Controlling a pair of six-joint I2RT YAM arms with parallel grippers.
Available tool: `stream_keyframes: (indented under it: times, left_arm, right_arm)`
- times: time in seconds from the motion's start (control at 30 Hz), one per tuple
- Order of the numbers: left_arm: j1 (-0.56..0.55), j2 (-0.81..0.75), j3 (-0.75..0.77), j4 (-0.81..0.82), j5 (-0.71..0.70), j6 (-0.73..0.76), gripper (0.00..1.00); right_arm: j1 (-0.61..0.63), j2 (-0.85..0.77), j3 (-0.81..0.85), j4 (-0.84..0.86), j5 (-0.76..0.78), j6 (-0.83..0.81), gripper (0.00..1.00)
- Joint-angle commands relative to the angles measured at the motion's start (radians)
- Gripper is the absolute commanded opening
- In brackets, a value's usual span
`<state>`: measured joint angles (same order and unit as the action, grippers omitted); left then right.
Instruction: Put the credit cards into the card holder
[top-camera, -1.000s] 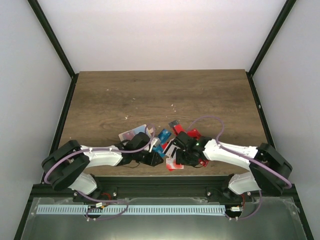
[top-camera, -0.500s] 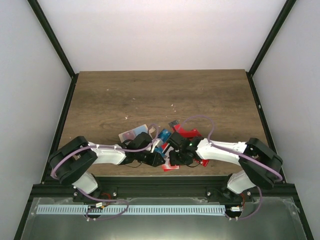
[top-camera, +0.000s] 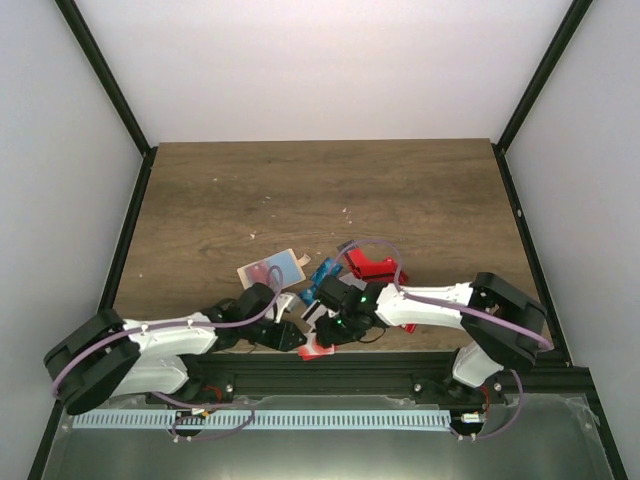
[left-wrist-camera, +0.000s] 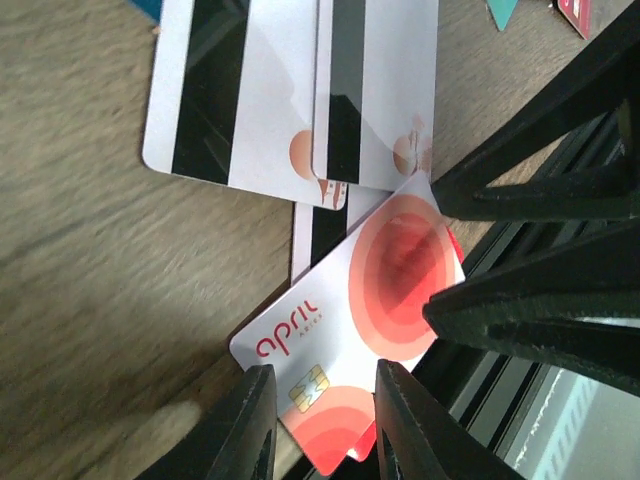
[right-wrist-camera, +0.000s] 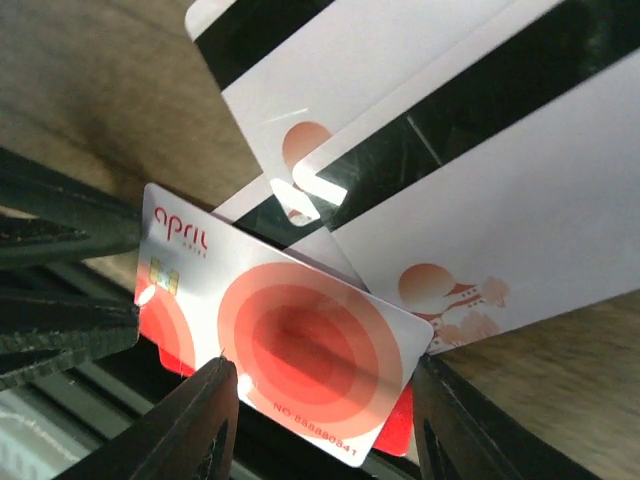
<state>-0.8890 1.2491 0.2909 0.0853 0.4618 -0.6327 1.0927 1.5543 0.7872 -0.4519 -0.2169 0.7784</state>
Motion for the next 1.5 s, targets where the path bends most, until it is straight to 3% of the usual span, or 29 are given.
stream_keyframes:
  times: [0.0,0.27,0.47,0.6,0.7,1.0,1.47]
  left_arm:
    - [-0.013,-0.09,-0.029,-0.057,-0.015,-0.028,0.3]
    - [-0.012,-0.137,0.003,-0.087,-0.063,-0.019,0.3]
    - [-0.013,-0.12,0.04,-0.103,-0.087,-0.001,0.29]
    - [-0.012,-0.13,0.042,-0.116,-0.071,0.02,0.29]
    - [-0.012,-0.128,0.049,-0.146,-0.07,0.042,0.29]
    - [-0.012,-0.117,0.05,-0.147,-0.057,0.056,0.28]
    - [-0.013,-0.1,0.026,-0.142,-0.032,0.048,0.26]
  right_arm:
    - [0.055,0.076,-0.038,0.01,-0.146,0.026,0.5]
    - [0.056,0.004,0.051,-0.114,0.034,0.112,0.52]
    - [0.055,-0.115,-0.014,-0.115,-0.007,0.249,0.56]
    - [0.056,-0.229,-0.175,0.075,-0.171,0.392,0.56]
    - [0.057,-0.292,-0.253,0.209,-0.213,0.486,0.57]
    - [0.061,-0.28,-0.388,0.506,-0.124,0.669,0.58]
    - [0.114,-0.133,-0.493,0.827,0.015,0.756,0.54]
